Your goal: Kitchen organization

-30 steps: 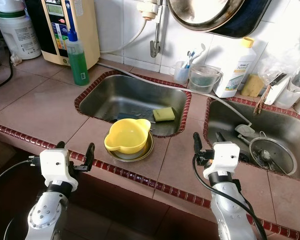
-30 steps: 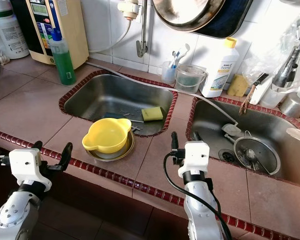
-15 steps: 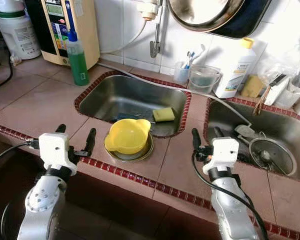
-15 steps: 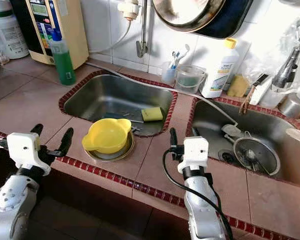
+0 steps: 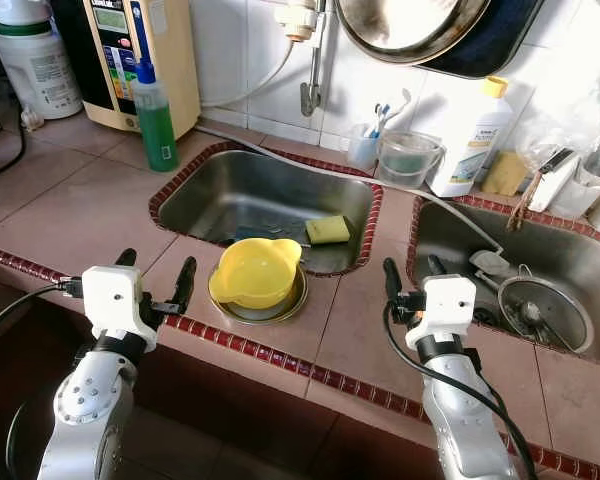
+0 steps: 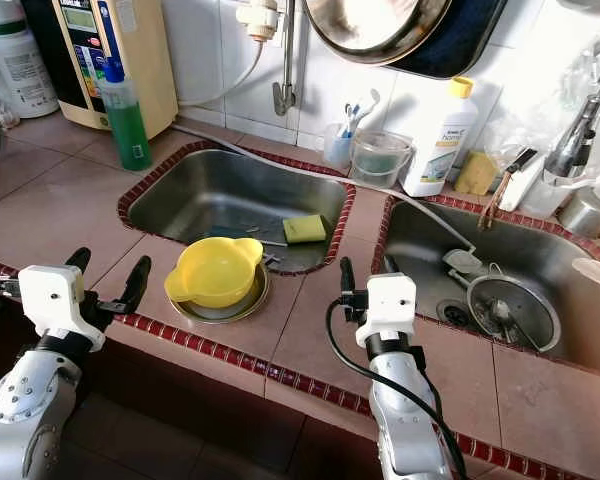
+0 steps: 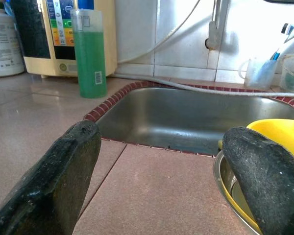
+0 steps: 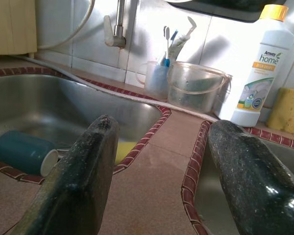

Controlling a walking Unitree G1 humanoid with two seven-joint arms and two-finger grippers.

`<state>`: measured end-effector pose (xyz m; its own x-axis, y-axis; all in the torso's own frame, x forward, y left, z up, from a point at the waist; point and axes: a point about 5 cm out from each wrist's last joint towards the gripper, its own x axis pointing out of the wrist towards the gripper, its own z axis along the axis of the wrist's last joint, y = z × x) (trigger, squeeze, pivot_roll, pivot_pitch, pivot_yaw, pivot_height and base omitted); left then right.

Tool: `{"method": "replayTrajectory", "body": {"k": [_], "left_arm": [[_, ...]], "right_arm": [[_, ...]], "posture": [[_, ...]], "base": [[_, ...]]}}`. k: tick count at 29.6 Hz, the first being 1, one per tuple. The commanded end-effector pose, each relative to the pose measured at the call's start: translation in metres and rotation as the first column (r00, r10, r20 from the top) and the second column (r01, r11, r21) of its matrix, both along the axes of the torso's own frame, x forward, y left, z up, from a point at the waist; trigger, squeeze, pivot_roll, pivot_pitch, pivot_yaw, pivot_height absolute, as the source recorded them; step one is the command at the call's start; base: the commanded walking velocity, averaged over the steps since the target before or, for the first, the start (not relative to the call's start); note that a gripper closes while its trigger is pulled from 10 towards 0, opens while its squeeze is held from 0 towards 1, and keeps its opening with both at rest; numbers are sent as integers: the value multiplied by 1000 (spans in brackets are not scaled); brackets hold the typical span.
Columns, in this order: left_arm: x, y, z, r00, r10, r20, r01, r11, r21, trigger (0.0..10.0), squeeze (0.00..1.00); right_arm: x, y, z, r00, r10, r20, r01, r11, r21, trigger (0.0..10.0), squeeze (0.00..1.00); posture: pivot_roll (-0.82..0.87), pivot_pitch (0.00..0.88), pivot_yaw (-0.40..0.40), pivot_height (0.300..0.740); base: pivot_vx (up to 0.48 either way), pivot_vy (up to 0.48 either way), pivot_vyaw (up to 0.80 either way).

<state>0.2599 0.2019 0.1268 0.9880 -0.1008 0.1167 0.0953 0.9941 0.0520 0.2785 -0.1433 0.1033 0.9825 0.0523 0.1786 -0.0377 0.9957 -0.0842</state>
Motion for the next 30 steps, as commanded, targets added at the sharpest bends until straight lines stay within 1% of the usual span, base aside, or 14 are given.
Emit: {"method": "replayTrajectory", "body": {"k": [1,11,13,14,15,16,17,18,19,20,21,29,30], "left_arm": [[0,-6,3,999,-31,8,31,1000,-4,10000,0],[0,-8,5,999,-35,16,35,999,-7,10000,0],[-1,-11,4,998,-66,15,67,997,-35,10000,0],[-1,-11,5,998,-61,16,62,998,-28,10000,0],[-1,-11,5,998,-61,16,62,998,-28,10000,0],[-1,-11,5,998,-59,16,60,998,-25,10000,0],[-1,-11,4,998,-63,16,64,997,-32,10000,196],[-1,-11,5,998,-64,18,65,997,-33,10000,384],[0,-12,5,998,-63,19,63,998,-29,10000,384],[0,-12,5,998,-61,19,61,998,-26,10000,141],[0,-12,5,998,-60,19,60,998,-25,10000,0],[2,-16,6,997,-75,22,76,997,-24,10000,0],[2,-17,7,996,-85,26,86,996,-14,10000,0]], "right_arm": [[3,-4,3,1000,-6,10,6,1000,-7,10000,0],[5,-4,3,1000,6,6,-6,1000,-2,10000,0],[6,-4,3,1000,1,1,-1,1000,13,10000,0],[6,-4,2,1000,12,-5,-12,999,36,10000,753],[6,-4,2,1000,12,-5,-12,999,36,10000,753],[5,-4,2,1000,12,-7,-11,999,44,10000,937],[5,-5,2,1000,13,-10,-13,999,50,10000,1000],[3,-4,1,1000,26,-16,-25,998,62,10000,1000],[3,-4,1,999,30,-17,-29,998,64,10000,1000],[3,-3,1,999,31,-17,-30,997,65,10000,1000],[2,-2,1,999,40,-17,-39,997,69,10000,1000],[1,-2,0,999,47,-16,-46,997,54,10000,1000],[0,-1,-1,999,46,-21,-45,998,32,10000,1000]], "posture": [[-171,1,-46,740],[-167,4,-49,740],[-169,5,-49,740],[-169,7,-48,740],[-169,7,-48,740],[-169,7,-48,740],[-169,7,-48,740],[-172,13,-48,740],[-172,13,-48,740],[-172,13,-48,740],[-173,15,-48,740],[-175,22,-50,740],[-175,22,-50,740]], "base": [[0,0,0],[0,0,0],[0,0,0],[0,0,0],[0,0,0],[0,0,0],[0,0,0],[0,0,0],[0,0,0],[0,0,0],[0,0,0],[0,0,0],[0,0,0]]}}
